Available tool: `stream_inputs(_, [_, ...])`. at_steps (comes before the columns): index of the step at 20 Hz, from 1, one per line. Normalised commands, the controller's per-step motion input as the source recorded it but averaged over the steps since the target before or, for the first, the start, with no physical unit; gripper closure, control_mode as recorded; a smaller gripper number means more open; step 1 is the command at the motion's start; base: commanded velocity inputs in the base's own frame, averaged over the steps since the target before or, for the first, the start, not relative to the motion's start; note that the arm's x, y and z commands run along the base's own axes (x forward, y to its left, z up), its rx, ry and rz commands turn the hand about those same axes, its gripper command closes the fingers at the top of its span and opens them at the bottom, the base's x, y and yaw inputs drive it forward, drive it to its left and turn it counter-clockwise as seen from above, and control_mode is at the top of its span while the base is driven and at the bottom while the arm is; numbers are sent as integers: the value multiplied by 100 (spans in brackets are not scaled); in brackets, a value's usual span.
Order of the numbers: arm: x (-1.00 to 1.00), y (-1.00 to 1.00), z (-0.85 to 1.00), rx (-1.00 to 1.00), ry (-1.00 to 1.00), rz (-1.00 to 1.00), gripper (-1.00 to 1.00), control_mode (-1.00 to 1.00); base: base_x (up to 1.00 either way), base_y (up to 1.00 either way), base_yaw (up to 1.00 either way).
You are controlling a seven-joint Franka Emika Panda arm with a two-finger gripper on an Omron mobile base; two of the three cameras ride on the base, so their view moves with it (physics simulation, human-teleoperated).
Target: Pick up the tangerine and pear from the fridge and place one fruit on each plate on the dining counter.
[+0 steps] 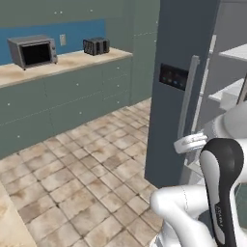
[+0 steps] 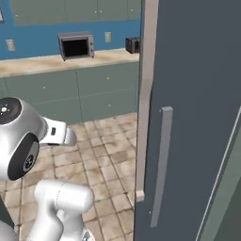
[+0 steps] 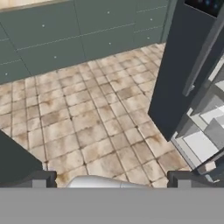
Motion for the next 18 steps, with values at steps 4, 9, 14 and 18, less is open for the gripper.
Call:
stream_inputs(4, [0,0,0,0,0,0,-100,100,39,59,-61])
stream_inputs(9, [0,0,0,0,0,0,-100,100,94,26,-10])
stream_inputs(14, [0,0,0,0,0,0,-100,100,64,38,-27])
stream_inputs(18, [0,0,0,0,0,0,-100,100,36,54,-69])
